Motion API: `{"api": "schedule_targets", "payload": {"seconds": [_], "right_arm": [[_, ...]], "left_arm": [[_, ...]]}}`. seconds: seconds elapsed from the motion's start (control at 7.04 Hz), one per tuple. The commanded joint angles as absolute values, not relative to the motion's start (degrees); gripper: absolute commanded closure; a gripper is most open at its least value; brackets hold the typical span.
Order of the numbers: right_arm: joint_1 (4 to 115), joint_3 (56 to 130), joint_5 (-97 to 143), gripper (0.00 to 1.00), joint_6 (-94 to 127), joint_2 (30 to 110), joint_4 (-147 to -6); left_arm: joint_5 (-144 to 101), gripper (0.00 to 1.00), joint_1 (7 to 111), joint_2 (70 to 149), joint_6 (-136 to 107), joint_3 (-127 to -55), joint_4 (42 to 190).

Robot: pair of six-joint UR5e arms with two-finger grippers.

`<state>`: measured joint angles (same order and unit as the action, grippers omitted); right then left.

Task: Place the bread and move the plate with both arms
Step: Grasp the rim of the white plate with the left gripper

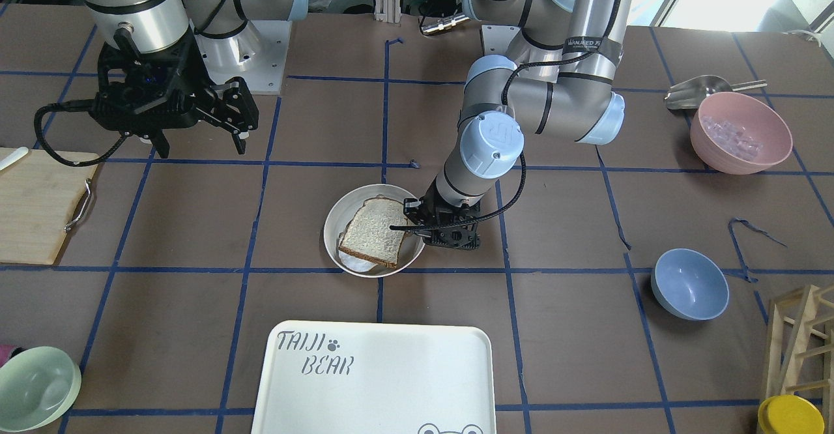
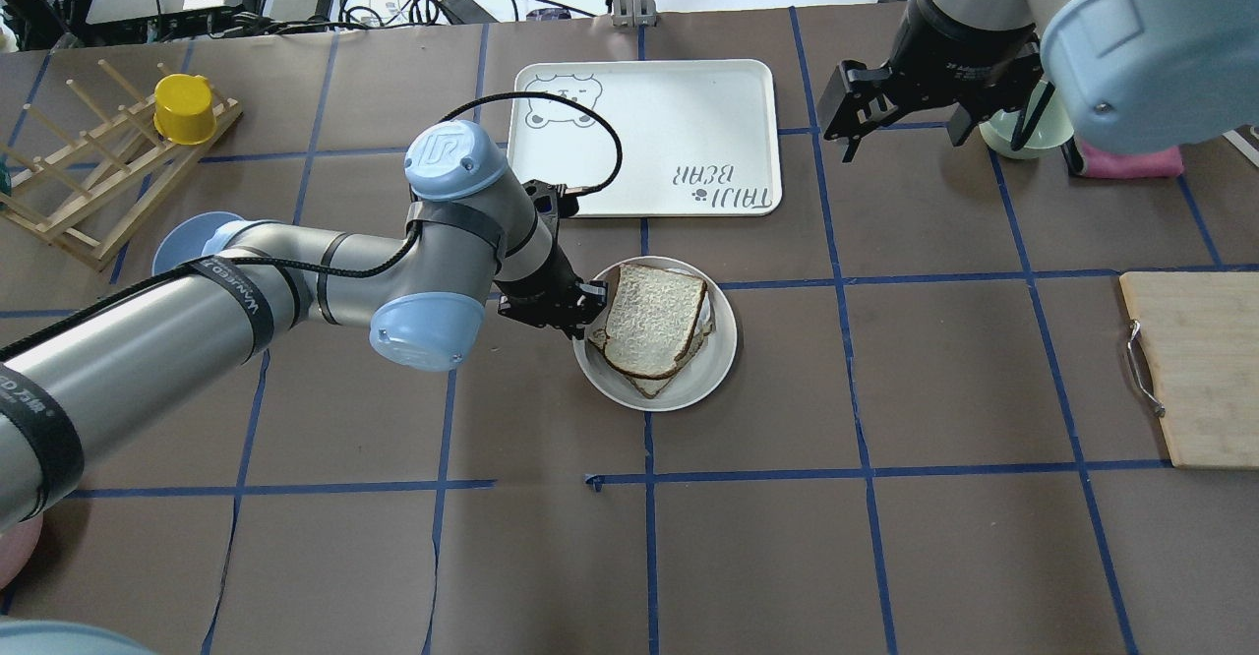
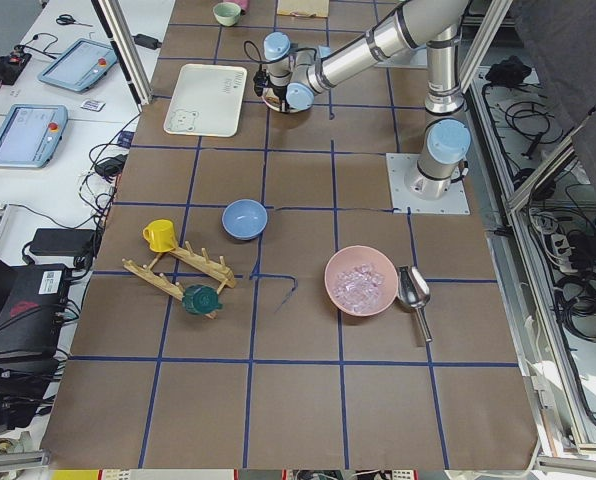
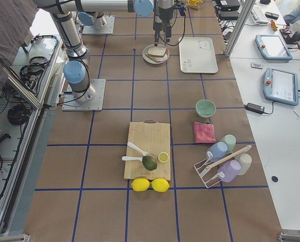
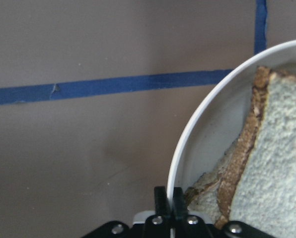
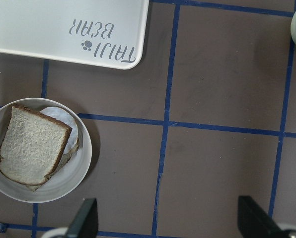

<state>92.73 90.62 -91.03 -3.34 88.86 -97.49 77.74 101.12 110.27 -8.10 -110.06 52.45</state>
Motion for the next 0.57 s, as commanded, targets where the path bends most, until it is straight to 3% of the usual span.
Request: {"api": "schedule_targets", "payload": {"seconds": [0.0,0.43], "right_arm": [[92.72,90.62,-90.97,0.00,-3.34,88.86,-97.47],[92.72,90.61,-90.88,0.00,-3.34,88.86,-97.65]], "left_arm": [[77.34,1.00,99.41,109.52,-9.31,-103.66,61.12],[72.97,1.00,96.44,109.51,-9.49,-99.23,66.27]]}}
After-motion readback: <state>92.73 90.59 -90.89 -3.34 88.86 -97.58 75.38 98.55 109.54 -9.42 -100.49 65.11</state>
